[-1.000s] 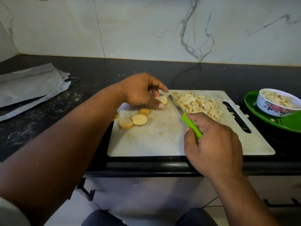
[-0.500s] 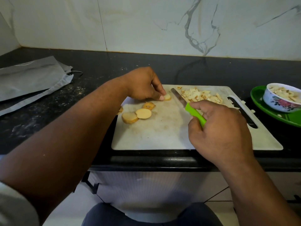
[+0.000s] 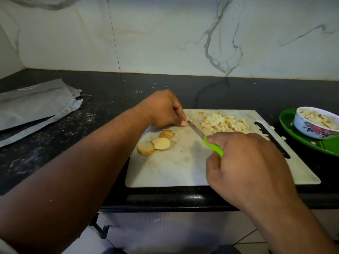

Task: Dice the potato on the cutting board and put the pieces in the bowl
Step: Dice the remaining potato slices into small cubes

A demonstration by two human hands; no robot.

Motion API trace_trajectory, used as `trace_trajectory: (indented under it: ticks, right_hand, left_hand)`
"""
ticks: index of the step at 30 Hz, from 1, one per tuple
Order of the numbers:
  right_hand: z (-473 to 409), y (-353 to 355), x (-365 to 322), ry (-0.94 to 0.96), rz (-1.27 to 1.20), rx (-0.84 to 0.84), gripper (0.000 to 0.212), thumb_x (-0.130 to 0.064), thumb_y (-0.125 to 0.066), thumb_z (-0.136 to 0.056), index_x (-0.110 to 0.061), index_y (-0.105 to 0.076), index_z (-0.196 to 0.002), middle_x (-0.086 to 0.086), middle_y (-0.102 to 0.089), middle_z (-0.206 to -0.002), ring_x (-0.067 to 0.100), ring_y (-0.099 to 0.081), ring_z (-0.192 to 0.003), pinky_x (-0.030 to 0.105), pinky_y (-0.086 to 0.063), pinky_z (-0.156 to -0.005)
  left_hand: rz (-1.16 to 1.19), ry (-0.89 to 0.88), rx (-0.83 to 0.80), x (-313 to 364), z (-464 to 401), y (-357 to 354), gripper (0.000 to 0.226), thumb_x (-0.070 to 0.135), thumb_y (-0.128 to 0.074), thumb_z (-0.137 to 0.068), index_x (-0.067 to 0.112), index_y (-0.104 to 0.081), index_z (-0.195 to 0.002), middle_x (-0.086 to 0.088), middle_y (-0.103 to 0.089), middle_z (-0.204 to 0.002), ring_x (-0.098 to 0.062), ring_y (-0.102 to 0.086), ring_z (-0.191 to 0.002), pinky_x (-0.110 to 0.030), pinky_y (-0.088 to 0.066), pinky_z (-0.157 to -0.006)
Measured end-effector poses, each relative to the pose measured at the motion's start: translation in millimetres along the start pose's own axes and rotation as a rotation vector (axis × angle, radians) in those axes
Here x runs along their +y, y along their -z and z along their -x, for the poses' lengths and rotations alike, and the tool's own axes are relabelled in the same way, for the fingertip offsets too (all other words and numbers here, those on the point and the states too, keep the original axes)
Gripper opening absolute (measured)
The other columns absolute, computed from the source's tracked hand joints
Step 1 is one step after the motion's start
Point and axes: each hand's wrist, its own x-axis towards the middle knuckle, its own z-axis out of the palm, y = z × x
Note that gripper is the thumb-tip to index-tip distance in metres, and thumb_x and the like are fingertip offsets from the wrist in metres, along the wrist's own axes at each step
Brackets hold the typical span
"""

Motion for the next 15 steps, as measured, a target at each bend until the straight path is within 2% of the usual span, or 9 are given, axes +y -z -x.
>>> trace_trajectory:
  ticks: [3,6,8,11,13,15]
  right_hand:
    - [8,9,1,-0.032,0.015,-0.015,0.035,-0.036,-0.064,-0.076,-0.035,-0.073,-0.11,-0.011,-0.074,-0.087,0.011,-0.061,-0.068,0.018,-0.04,-0.057]
    - [0,10,1,-0.037,0.008,0.04,0.034,-0.035,-0.064,-0.075,-0.035,-0.074,-0.108,-0.011,-0.073,-0.081,0.01,-0.051,-0.06,0.016,-0.033,-0.053]
    - [-8,8,-4,-0.039,-0.005,0.087,0.035,-0.033,-0.065,-0.075,-0.034,-0.074,-0.108,-0.01,-0.073,-0.082,0.013,-0.057,-0.063,0.019,-0.039,-0.057]
    - [-20,1,-10,-0.032,-0.036,0.065,0.04,-0.037,-0.06,-0.082,-0.04,-0.066,-0.122,-0.012,-0.072,-0.098,0.011,-0.063,-0.083,0.021,-0.044,-0.067]
    - [-21,-3,-12,-0.004,-0.044,0.062,0.041,-0.039,-0.058,-0.084,-0.04,-0.064,-0.124,-0.013,-0.071,-0.099,0.009,-0.063,-0.082,0.022,-0.047,-0.067]
    - [-16,-7,-11,-0.01,-0.029,0.025,0.038,-0.036,-0.061,-0.082,-0.037,-0.068,-0.119,-0.012,-0.072,-0.091,0.01,-0.063,-0.075,0.023,-0.049,-0.063]
  left_hand:
    - [-0.001,0.035,-0.006,-1,-1,2,0.011,0.036,-0.087,-0.08,0.028,-0.082,-0.086,0.015,-0.076,-0.082,-0.003,-0.069,-0.083,-0.023,-0.054,-0.082]
    - [-0.057,0.028,-0.032,1,1,6,0.008,0.034,-0.082,-0.086,0.029,-0.082,-0.093,0.016,-0.075,-0.09,-0.003,-0.066,-0.087,-0.024,-0.05,-0.084]
    - [-0.094,0.013,-0.04,2,3,8,0.004,0.031,-0.079,-0.09,0.031,-0.081,-0.095,0.019,-0.072,-0.093,-0.002,-0.064,-0.09,-0.024,-0.048,-0.087]
    - [-0.076,0.032,-0.024,2,3,7,0.005,0.028,-0.08,-0.09,0.029,-0.082,-0.095,0.018,-0.073,-0.091,-0.004,-0.065,-0.09,-0.027,-0.052,-0.092]
    - [-0.065,0.041,-0.027,2,2,6,0.006,0.027,-0.081,-0.089,0.027,-0.082,-0.095,0.016,-0.074,-0.091,-0.004,-0.066,-0.088,-0.028,-0.054,-0.093]
    - [-0.053,0.042,-0.04,2,1,7,0.007,0.027,-0.081,-0.09,0.026,-0.082,-0.096,0.016,-0.075,-0.091,-0.003,-0.066,-0.087,-0.028,-0.054,-0.094]
